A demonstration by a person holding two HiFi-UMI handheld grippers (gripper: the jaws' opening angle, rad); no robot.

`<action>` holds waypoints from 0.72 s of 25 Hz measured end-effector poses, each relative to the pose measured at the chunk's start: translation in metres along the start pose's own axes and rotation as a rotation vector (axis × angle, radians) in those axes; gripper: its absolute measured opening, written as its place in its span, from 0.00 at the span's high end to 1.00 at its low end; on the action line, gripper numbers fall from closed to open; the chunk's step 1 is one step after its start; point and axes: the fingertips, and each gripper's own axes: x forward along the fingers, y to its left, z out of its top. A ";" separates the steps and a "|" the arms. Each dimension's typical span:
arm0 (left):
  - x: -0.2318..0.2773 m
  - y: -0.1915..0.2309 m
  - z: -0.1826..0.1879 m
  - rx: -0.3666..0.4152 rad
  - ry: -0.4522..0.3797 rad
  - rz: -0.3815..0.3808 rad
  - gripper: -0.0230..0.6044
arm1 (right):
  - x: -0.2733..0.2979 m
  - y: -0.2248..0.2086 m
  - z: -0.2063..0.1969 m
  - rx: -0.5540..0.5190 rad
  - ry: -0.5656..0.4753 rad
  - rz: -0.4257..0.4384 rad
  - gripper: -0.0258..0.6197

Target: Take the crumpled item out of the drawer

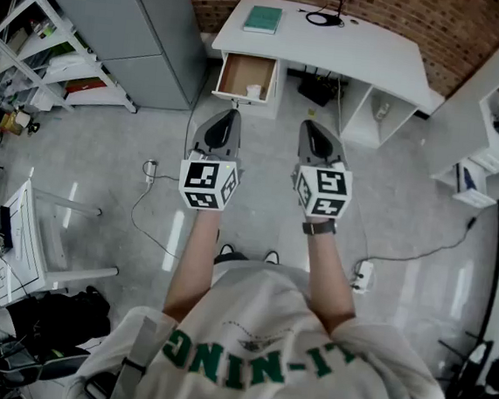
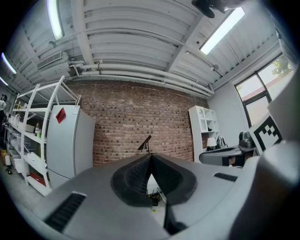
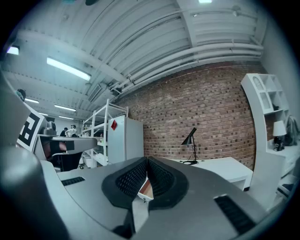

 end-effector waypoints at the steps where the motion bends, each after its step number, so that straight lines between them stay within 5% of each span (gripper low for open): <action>1: 0.000 -0.003 -0.002 -0.005 0.002 0.004 0.97 | -0.001 -0.004 0.001 0.000 -0.002 0.001 0.95; 10: 0.013 -0.001 -0.022 -0.037 0.030 0.019 0.97 | 0.011 -0.015 -0.011 -0.007 0.037 0.023 0.95; 18: 0.083 0.027 -0.064 -0.106 0.082 -0.037 0.97 | 0.084 -0.030 -0.057 0.065 0.161 0.003 0.95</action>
